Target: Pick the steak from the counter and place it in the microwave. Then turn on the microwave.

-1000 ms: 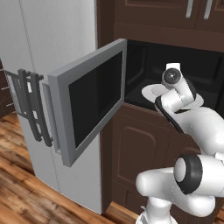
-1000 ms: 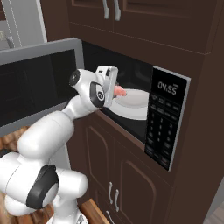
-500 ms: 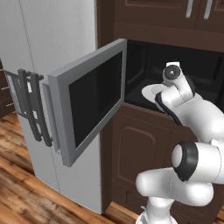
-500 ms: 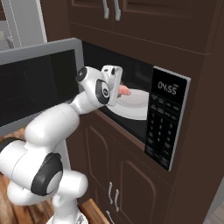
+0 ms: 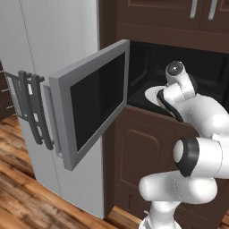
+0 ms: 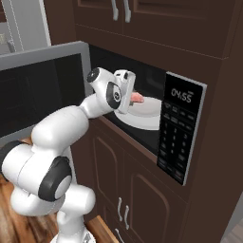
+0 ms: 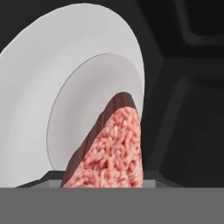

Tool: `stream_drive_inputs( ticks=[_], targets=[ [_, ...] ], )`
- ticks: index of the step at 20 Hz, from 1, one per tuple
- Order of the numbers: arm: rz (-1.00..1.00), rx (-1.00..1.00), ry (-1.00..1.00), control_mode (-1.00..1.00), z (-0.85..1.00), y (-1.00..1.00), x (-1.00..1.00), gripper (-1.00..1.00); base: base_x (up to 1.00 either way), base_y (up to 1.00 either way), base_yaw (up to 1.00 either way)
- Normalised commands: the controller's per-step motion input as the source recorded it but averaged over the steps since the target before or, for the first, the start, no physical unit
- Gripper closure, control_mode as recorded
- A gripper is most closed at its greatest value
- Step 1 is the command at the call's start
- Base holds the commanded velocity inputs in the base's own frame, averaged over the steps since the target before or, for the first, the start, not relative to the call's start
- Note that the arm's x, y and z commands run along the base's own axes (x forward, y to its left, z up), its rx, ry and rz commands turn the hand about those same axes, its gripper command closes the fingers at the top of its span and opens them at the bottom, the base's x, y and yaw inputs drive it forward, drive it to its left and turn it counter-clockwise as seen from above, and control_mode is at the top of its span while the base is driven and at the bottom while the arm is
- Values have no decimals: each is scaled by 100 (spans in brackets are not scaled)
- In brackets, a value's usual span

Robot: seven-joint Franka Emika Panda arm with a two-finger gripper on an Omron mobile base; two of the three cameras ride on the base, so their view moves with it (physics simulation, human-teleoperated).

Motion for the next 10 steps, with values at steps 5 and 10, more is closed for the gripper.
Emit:
stream_drive_inputs(
  ticks=[5,10],
  targets=[
    [0,-2,0,-100,-23,0,2,100,0,0,0],
    [0,-4,0,-100,-34,-1,4,100,0,0,0]
  ],
)
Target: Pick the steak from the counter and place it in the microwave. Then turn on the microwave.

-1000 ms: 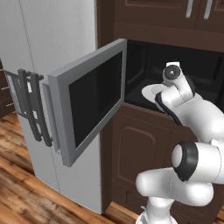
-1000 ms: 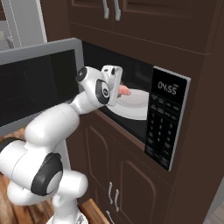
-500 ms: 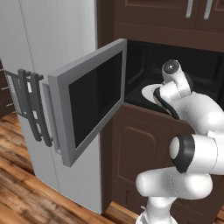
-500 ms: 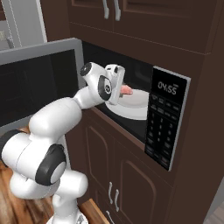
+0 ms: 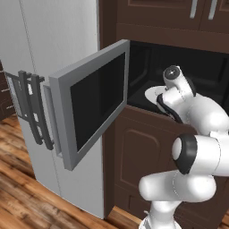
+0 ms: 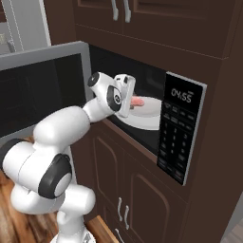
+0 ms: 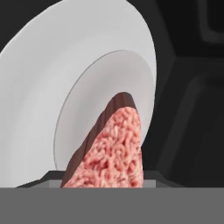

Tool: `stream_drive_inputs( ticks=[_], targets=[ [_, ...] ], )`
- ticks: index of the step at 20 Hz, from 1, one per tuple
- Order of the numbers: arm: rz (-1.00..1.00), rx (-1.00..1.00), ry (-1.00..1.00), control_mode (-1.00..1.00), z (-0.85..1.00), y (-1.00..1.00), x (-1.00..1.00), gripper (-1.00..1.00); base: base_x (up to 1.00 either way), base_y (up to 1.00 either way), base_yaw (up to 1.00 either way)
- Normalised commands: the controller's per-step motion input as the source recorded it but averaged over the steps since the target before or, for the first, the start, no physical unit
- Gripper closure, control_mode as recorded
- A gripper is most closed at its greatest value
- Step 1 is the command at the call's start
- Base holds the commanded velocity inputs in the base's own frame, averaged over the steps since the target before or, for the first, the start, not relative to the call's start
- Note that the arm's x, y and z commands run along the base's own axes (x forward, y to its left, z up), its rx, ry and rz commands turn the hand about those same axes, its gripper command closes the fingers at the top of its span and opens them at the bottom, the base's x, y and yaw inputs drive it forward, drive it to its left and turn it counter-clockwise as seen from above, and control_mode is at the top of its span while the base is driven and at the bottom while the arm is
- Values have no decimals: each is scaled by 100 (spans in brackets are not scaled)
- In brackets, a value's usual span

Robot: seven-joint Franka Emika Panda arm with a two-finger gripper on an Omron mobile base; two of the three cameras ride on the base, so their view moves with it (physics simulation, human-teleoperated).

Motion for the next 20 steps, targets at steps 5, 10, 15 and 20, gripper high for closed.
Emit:
stream_drive_inputs(
  ticks=[5,10,15,20],
  targets=[
    [0,-1,0,-100,-30,-6,9,100,0,0,0],
    [0,0,0,-100,-10,-14,17,100,0,0,0],
    [0,0,1,-100,0,-13,19,100,0,0,0],
    [0,0,2,-100,0,-5,16,100,0,0,0]
  ],
)
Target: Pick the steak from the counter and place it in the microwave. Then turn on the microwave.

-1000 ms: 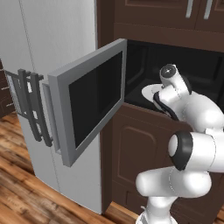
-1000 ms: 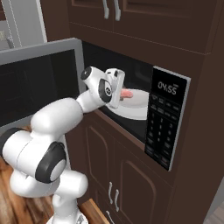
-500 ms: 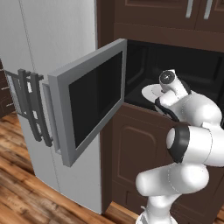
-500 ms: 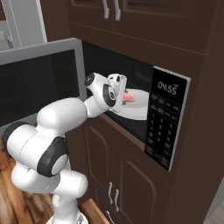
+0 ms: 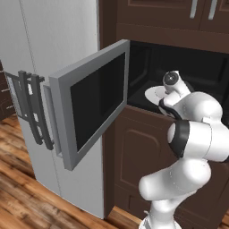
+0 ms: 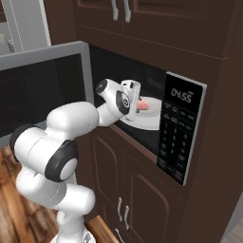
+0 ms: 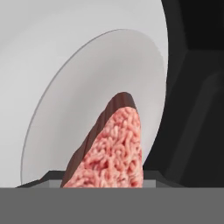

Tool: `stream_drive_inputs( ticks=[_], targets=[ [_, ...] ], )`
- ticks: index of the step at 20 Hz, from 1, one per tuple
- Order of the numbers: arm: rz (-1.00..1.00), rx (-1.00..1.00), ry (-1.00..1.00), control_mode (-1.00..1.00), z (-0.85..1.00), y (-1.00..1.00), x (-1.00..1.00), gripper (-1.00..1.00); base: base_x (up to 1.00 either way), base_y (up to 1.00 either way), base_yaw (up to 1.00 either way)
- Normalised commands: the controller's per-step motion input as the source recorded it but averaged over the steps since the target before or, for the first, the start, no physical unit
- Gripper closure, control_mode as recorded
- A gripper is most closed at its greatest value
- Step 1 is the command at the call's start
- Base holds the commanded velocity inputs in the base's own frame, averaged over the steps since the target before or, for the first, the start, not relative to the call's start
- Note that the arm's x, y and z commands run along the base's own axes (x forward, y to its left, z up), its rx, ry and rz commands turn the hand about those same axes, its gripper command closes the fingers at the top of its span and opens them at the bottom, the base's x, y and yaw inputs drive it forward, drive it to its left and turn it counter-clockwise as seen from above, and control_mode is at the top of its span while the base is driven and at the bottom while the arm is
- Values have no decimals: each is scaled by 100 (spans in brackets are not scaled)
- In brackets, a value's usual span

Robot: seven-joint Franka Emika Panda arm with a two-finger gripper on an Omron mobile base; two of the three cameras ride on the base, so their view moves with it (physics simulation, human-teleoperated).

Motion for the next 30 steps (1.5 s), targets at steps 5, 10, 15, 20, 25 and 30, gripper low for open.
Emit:
stream_drive_inputs(
  ticks=[5,10,15,20,25,30],
  targets=[
    [0,0,6,-100,0,0,16,100,0,0,0],
    [0,0,5,-100,-1,-2,21,100,0,0,0],
    [0,0,3,-100,0,-2,10,100,0,0,0],
    [0,0,0,-100,0,0,0,-100,0,0,0],
    [0,0,0,-100,0,0,0,-100,0,0,0],
    [0,0,0,-100,0,0,0,-100,0,0,0]
  ],
)
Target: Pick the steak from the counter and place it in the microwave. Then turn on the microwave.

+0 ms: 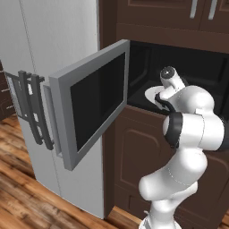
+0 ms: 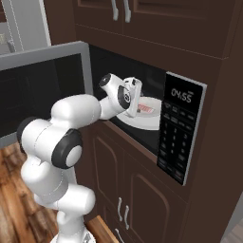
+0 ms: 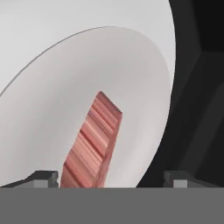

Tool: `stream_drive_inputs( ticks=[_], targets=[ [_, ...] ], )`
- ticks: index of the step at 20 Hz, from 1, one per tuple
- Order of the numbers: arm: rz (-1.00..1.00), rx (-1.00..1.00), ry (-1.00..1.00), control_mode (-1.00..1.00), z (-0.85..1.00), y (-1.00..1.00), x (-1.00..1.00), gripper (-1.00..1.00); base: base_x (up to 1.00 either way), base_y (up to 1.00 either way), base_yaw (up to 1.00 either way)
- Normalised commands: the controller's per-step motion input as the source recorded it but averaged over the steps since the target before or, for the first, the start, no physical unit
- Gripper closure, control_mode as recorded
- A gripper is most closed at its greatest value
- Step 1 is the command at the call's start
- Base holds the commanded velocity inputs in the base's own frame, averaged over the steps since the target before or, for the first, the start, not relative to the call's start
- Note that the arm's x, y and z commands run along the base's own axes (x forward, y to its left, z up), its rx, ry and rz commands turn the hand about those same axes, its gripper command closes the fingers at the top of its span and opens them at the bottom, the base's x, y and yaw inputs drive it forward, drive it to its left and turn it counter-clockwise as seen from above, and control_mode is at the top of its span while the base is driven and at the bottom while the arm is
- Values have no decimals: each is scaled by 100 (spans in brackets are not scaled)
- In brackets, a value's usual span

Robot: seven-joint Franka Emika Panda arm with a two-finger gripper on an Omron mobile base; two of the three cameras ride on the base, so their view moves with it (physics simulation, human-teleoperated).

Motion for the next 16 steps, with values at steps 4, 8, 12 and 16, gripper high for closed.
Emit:
stream_drive_inputs(
  ticks=[4,8,12,16],
  targets=[
    [0,0,0,-100,0,0,-2,-100,0,0,0],
    [0,0,0,-100,0,0,-29,-100,0,0,0],
    [0,0,-2,-100,2,0,-47,-100,0,0,0],
    [0,0,-5,-100,4,0,-49,-100,0,0,0]
  ],
)
